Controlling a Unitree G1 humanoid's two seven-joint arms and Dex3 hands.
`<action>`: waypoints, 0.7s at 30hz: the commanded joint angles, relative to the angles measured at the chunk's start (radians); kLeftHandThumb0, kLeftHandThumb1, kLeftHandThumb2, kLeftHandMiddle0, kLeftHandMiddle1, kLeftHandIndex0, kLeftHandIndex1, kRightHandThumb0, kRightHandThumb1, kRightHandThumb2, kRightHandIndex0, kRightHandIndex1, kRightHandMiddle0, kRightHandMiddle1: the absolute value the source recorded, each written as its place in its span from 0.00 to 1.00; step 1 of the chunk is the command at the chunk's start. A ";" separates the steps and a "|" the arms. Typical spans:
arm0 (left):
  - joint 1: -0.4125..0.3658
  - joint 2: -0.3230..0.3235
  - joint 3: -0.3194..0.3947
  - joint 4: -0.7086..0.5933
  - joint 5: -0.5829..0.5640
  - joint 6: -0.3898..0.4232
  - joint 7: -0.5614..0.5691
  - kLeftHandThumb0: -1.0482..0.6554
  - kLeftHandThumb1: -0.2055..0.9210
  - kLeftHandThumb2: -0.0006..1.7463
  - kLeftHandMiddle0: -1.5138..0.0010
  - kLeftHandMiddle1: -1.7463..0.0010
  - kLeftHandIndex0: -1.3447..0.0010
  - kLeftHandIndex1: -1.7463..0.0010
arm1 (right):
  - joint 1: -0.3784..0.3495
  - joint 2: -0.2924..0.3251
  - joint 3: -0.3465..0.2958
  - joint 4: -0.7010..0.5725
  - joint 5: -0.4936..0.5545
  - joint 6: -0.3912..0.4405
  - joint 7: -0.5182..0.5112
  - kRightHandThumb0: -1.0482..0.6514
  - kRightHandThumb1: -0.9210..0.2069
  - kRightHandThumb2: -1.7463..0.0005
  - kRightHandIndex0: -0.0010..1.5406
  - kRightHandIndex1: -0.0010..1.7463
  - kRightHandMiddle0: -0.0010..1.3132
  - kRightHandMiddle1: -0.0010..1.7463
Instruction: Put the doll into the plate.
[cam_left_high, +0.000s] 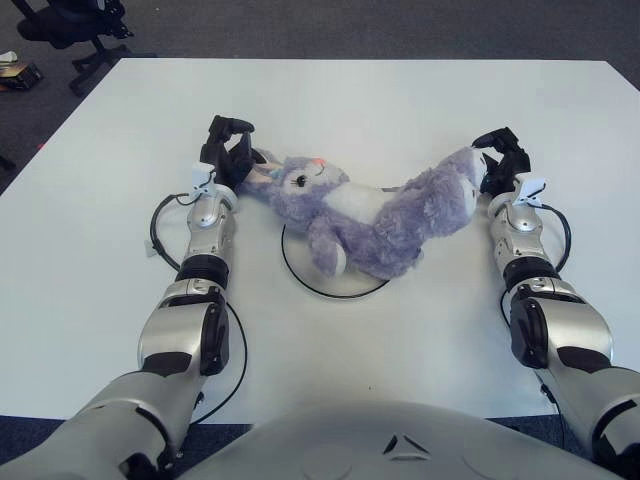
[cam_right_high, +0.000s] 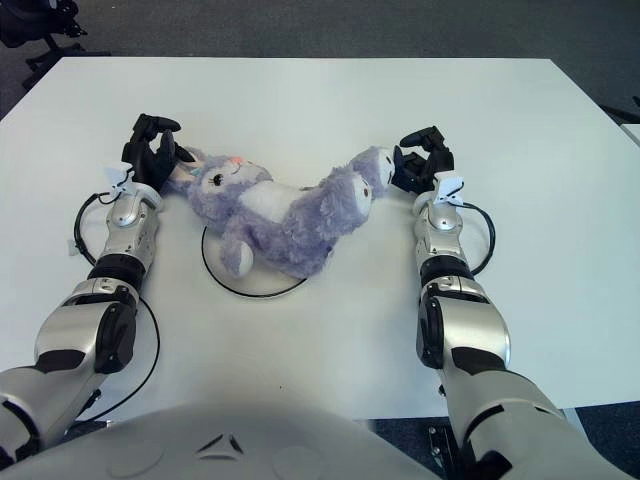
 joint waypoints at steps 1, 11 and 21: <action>0.066 -0.020 -0.009 0.004 -0.006 0.052 -0.013 0.41 0.97 0.32 0.42 0.00 0.82 0.00 | 0.061 0.055 -0.035 -0.025 0.065 -0.021 0.043 0.38 0.31 0.44 0.64 1.00 0.32 1.00; 0.135 -0.024 -0.024 -0.141 -0.012 0.160 -0.013 0.41 0.96 0.33 0.42 0.00 0.82 0.00 | 0.129 0.084 -0.014 -0.125 0.039 -0.102 0.047 0.38 0.30 0.45 0.65 1.00 0.31 1.00; 0.264 -0.049 -0.056 -0.433 -0.011 0.308 0.014 0.40 0.90 0.37 0.43 0.00 0.80 0.00 | 0.188 0.099 0.005 -0.257 0.011 -0.077 0.000 0.39 0.28 0.46 0.65 1.00 0.30 1.00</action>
